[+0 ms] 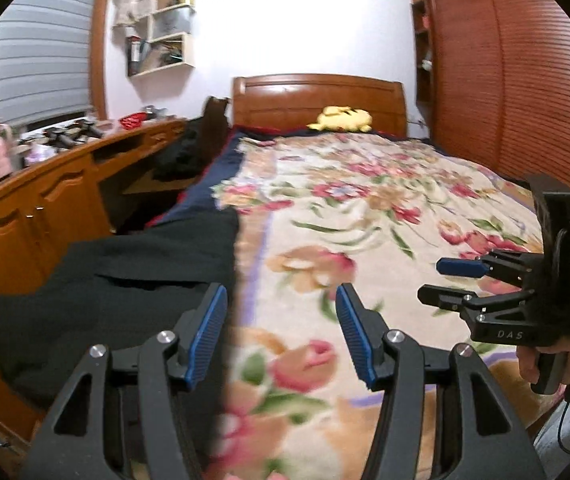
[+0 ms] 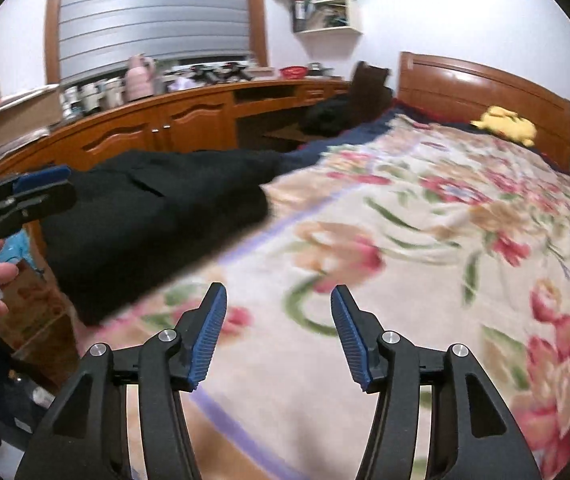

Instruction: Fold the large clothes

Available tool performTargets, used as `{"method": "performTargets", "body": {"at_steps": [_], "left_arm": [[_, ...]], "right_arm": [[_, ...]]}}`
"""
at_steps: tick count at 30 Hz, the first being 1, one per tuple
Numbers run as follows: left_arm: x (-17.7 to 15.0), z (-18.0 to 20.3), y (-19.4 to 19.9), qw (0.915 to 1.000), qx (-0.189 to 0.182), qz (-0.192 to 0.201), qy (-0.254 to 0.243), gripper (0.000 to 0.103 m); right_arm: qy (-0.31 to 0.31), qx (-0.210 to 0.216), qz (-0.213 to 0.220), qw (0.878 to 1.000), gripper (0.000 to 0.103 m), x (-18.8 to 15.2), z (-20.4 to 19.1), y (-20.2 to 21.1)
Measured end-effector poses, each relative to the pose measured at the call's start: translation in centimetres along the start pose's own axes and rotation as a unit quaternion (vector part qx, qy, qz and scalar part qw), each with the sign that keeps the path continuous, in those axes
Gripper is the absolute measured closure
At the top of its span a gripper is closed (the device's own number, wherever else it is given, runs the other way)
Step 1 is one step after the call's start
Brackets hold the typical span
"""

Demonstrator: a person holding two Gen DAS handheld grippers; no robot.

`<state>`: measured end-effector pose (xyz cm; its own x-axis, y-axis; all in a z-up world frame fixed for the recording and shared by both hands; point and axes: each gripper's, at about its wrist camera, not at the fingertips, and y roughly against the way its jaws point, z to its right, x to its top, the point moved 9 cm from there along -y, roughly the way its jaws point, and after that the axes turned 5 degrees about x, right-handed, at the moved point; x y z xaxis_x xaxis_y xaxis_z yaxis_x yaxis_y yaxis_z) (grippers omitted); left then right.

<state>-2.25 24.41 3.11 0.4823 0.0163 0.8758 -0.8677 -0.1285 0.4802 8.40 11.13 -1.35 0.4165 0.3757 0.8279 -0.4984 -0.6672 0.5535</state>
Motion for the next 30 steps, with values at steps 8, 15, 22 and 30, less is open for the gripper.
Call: {"method": "performTargets", "body": {"at_steps": [8, 15, 22, 30], "left_arm": [[-0.2, 9.4, -4.5, 0.9982, -0.057, -0.02, -0.001, 0.047], [0.1, 17.8, -7.2, 0.9958, -0.084, -0.027, -0.022, 0.047], [1.2, 23.3, -7.8, 0.9957, -0.091, -0.007, -0.02, 0.047], [1.1, 26.4, -8.7, 0.9962, -0.082, 0.017, -0.022, 0.047]], "right_arm": [[-0.028, -0.065, 0.003, 0.998, 0.034, -3.9, 7.7, 4.3], [-0.066, -0.135, 0.017, 0.989, 0.031, -6.9, 14.9, 8.9], [-0.099, -0.2, 0.048, 0.974, 0.031, -8.7, 20.4, 13.4], [-0.122, -0.233, 0.095, 0.96, 0.031, -10.4, 23.3, 17.1]]}}
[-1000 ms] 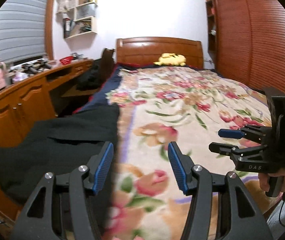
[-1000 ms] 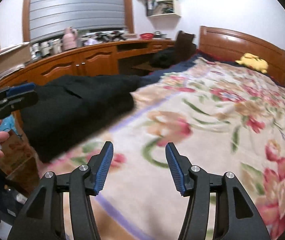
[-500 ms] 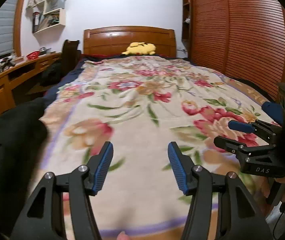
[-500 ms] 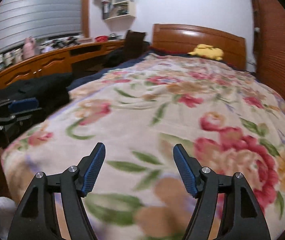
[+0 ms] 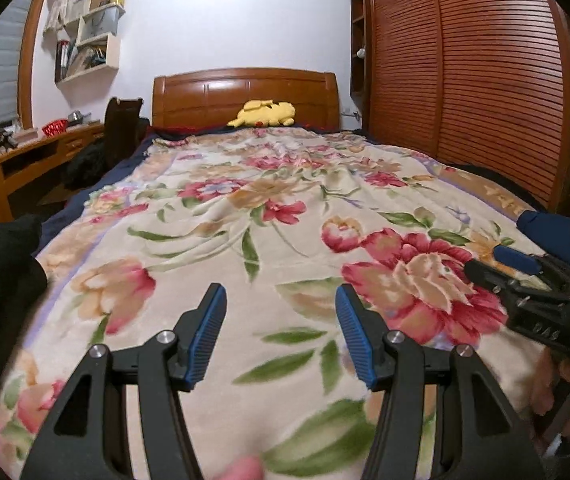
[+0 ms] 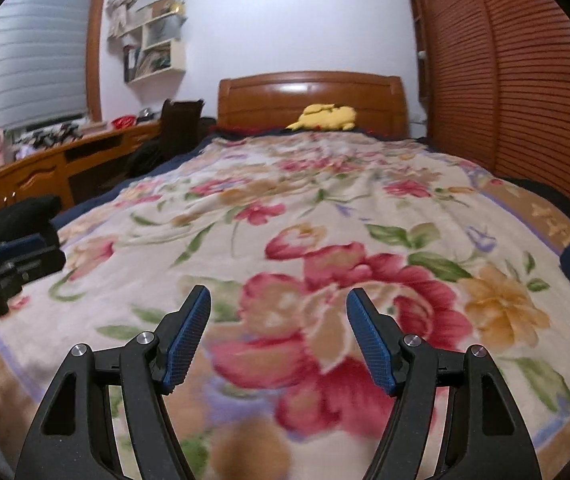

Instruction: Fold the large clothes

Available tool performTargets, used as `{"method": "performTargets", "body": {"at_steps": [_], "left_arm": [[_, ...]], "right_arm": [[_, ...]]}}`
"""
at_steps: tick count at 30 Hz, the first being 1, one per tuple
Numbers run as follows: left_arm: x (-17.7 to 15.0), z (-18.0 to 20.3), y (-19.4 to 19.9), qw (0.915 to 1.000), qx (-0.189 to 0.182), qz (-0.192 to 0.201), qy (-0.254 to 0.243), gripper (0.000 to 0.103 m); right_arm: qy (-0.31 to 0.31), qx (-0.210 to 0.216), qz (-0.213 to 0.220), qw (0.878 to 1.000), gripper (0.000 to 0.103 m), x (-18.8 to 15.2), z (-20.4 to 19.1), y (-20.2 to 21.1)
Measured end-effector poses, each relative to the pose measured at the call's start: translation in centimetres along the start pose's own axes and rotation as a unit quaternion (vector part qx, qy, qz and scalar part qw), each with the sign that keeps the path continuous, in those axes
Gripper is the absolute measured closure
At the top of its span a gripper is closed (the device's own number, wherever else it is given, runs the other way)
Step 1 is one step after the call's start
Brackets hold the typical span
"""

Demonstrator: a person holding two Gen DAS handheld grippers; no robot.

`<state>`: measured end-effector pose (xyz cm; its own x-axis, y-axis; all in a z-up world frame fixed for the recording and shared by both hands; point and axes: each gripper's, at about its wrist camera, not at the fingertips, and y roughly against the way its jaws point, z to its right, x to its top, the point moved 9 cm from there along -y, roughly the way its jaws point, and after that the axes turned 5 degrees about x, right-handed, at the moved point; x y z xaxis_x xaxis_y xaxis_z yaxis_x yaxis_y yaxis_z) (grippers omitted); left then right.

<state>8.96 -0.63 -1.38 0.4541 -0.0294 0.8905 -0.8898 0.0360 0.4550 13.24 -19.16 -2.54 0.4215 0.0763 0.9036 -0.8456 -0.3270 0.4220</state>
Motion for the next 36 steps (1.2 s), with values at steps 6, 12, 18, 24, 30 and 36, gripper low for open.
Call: {"method": "performTargets", "body": {"at_steps": [6, 12, 18, 24, 30, 36], "left_arm": [[-0.4, 0.8, 0.6, 0.9994, 0.018, 0.029, -0.01, 0.047], [-1.2, 0.3, 1.4, 0.9988, 0.029, 0.039, 0.001, 0.047], [-1.7, -0.2, 1.5, 0.9988, 0.031, 0.037, 0.01, 0.047], [-1.8, -0.4, 1.8, 0.9988, 0.03, 0.038, 0.014, 0.047], [-1.8, -0.4, 1.8, 0.9988, 0.03, 0.037, 0.013, 0.047], [-1.8, -0.4, 1.8, 0.9988, 0.03, 0.037, 0.013, 0.047]], "right_arm": [[0.01, -0.009, 0.029, 0.999, 0.031, 0.1, 0.0, 1.6], [0.019, -0.017, 0.06, 0.998, 0.031, 0.2, -0.2, 2.9], [0.016, -0.017, 0.065, 0.998, 0.03, 0.1, 0.0, 2.9], [0.015, -0.018, 0.065, 0.998, 0.03, 0.0, 0.0, 2.8], [0.016, -0.018, 0.065, 0.998, 0.03, 0.0, 0.1, 2.9], [0.015, -0.018, 0.065, 0.998, 0.03, 0.0, 0.1, 2.8]]}}
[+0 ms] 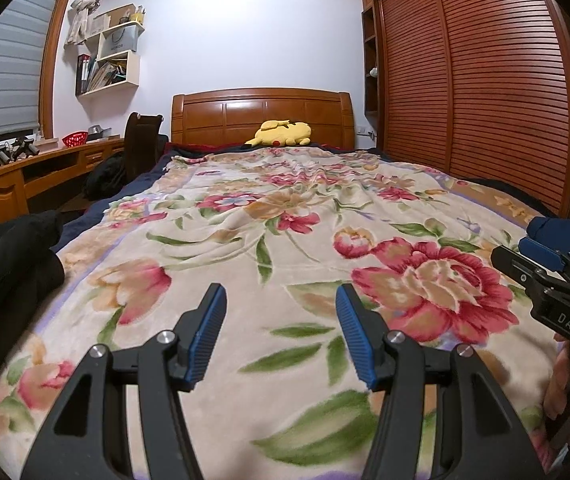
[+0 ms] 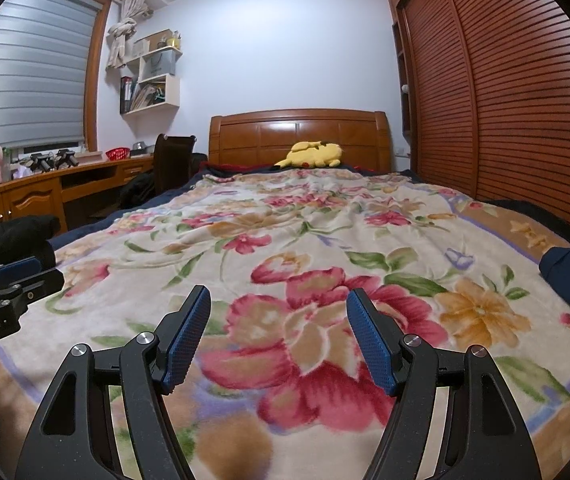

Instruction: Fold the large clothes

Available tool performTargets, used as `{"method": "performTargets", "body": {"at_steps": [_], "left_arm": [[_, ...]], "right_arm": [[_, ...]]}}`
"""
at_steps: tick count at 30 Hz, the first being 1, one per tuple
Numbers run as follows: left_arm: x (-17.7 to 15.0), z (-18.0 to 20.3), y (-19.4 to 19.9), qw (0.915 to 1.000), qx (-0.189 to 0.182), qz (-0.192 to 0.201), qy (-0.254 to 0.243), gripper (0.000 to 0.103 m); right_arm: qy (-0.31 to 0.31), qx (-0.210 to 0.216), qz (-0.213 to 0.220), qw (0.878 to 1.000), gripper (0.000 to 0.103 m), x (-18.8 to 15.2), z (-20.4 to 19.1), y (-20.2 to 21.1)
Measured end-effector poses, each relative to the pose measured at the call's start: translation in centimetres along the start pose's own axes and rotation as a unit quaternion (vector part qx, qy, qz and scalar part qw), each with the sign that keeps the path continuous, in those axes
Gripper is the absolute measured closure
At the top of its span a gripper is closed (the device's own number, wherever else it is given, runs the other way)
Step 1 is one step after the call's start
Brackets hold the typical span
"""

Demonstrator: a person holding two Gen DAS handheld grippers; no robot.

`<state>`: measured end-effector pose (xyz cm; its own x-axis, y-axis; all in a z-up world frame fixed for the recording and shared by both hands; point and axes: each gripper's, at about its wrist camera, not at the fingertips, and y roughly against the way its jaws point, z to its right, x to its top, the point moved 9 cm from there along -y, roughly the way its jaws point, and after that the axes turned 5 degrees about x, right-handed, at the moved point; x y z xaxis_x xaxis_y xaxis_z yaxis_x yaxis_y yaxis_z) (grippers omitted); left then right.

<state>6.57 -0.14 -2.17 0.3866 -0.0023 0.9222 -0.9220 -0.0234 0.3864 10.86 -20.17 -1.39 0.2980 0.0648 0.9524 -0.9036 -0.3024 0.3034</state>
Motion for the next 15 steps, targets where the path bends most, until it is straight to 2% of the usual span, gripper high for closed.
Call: {"method": "performTargets", "body": {"at_steps": [15], "left_arm": [[0.0, 0.05, -0.01, 1.0, 0.0, 0.0, 0.001, 0.047]], "right_arm": [[0.001, 0.0, 0.001, 1.0, 0.03, -0.01, 0.02, -0.09]]}}
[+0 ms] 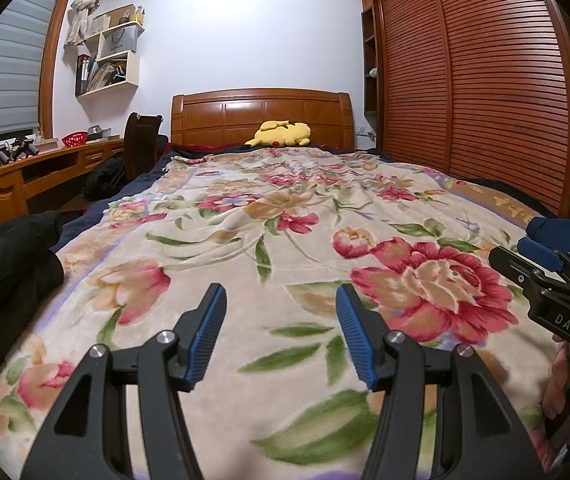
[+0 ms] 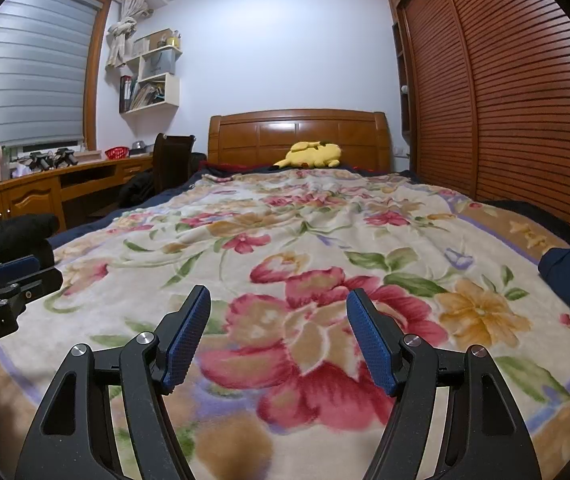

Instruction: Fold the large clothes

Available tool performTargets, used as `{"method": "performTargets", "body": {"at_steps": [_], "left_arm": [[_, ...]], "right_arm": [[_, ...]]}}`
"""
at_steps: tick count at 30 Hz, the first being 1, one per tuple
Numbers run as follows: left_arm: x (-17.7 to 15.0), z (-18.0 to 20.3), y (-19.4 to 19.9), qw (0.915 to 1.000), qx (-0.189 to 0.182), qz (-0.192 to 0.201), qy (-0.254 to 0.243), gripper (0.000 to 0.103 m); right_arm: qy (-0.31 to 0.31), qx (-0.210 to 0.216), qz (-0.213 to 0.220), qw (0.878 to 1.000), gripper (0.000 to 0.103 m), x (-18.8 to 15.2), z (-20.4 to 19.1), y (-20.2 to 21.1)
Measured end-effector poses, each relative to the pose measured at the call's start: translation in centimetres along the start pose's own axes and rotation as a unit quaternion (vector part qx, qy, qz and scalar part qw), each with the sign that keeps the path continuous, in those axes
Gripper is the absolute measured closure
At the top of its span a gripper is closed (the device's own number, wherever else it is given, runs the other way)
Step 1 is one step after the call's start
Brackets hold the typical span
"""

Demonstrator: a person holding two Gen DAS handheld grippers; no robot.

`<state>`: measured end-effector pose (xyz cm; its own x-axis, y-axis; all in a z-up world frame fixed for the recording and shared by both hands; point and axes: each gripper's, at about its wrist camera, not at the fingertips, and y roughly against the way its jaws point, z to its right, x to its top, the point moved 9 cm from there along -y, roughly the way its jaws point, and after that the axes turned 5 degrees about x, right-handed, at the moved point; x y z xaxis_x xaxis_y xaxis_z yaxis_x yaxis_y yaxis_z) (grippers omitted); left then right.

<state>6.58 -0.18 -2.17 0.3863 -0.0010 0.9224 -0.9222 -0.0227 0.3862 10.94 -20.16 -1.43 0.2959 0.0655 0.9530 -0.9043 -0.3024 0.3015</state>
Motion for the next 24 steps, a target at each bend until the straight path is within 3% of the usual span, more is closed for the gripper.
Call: {"method": "performTargets", "body": {"at_steps": [24], "left_arm": [[0.11, -0.13, 0.3, 1.0, 0.0, 0.002, 0.0, 0.047]], "right_arm": [[-0.001, 0.0, 0.0, 1.0, 0.03, -0.04, -0.01, 0.05]]}}
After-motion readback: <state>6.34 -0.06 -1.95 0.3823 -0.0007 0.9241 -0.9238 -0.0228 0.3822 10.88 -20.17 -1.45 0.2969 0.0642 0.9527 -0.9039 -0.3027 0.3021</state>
